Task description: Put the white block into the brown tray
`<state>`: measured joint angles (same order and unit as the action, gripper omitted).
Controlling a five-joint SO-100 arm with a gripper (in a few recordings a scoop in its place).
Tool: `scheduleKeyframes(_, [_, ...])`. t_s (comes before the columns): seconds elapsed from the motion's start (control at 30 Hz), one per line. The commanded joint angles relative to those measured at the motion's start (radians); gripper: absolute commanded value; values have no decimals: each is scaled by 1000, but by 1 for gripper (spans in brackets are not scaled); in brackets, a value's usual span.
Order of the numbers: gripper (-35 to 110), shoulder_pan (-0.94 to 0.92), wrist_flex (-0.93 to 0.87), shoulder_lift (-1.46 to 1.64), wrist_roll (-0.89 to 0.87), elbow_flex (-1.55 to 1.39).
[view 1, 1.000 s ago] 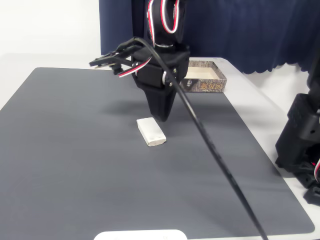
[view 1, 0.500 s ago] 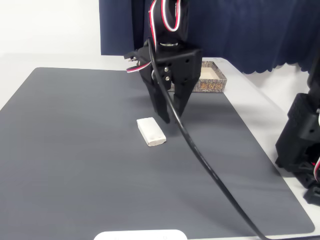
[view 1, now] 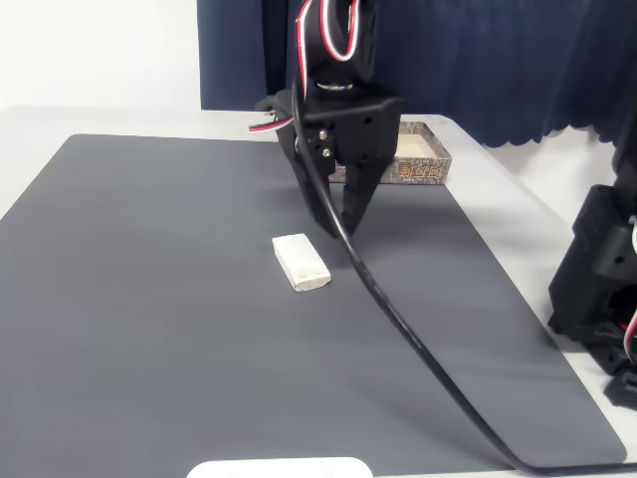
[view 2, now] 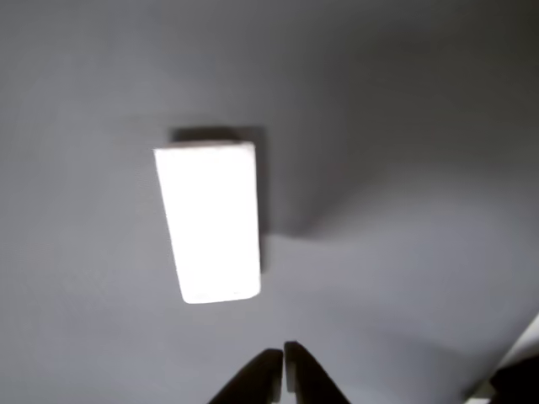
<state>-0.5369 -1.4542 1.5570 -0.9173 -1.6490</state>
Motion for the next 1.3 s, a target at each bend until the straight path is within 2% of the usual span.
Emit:
scheduleKeyframes(0.0, [0,-15,18,8,-5,23])
scheduleKeyframes(0.27, [0,-74,87,-14,84,21])
scheduleKeyframes(0.93, [1,-49,124,-49,63,44])
scheduleKeyframes(1.27, [10,-38,120,-54,58,54])
